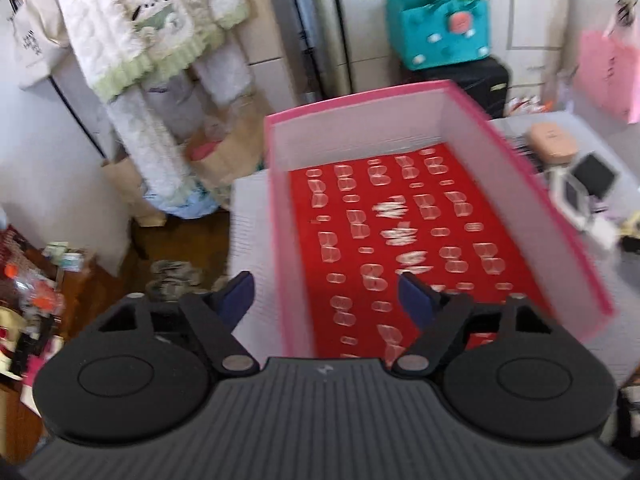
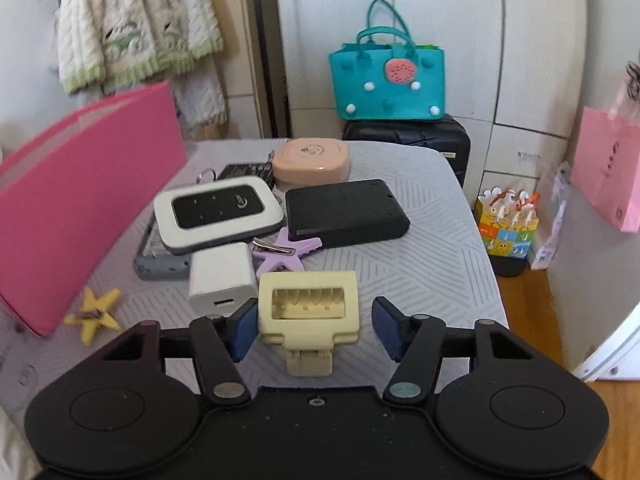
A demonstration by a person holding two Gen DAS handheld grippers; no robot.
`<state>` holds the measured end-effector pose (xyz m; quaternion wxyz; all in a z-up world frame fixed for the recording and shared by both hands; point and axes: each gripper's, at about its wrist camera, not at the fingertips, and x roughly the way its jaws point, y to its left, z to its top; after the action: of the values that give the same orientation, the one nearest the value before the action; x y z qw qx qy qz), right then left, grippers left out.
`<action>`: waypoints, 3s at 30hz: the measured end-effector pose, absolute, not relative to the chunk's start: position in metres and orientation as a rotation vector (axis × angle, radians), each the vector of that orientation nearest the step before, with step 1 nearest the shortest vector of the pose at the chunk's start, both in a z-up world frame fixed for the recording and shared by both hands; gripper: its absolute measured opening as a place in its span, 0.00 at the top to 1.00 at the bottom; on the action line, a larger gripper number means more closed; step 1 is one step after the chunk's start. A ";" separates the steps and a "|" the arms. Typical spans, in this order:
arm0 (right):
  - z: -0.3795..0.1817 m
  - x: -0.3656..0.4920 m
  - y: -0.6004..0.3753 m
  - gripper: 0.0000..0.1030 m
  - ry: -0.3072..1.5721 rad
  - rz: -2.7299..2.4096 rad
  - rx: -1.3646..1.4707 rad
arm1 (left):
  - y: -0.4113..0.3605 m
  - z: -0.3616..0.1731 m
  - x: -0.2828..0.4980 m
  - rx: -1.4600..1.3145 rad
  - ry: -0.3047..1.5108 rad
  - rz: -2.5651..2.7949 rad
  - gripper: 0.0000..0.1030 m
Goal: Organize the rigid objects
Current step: 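Grasp the cream plastic clip with the right gripper, then carry the cream clip into the pink box and open the right gripper, then grasp the yellow star hair clip with the right gripper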
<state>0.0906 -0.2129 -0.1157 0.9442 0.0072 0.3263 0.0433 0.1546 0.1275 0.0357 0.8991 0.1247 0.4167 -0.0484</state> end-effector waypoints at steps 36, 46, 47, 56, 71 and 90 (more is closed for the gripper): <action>-0.005 0.308 0.030 0.45 1.057 0.727 0.001 | 0.137 0.015 0.175 0.362 0.872 -0.064 0.93; -0.047 0.356 0.083 0.45 1.090 0.645 -0.122 | 0.141 0.015 0.177 0.336 0.890 -0.068 0.93; -0.052 0.358 0.086 0.44 1.097 0.641 -0.123 | 0.141 0.015 0.179 0.331 0.897 -0.066 0.93; -0.044 0.350 0.084 0.24 1.039 0.656 -0.140 | 0.138 0.014 0.178 0.327 0.892 -0.043 0.93; 0.054 0.230 -0.065 0.24 0.872 0.808 0.000 | 0.145 0.008 0.177 0.277 0.945 -0.059 0.93; -0.086 0.143 -0.141 0.25 0.844 0.765 -0.172 | 0.134 0.007 0.165 0.375 0.900 -0.035 0.91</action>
<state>0.1427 -0.1406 -0.0862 0.8388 -0.0813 0.3989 0.3615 0.1655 0.1338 0.0073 0.8834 0.1801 0.4323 -0.0168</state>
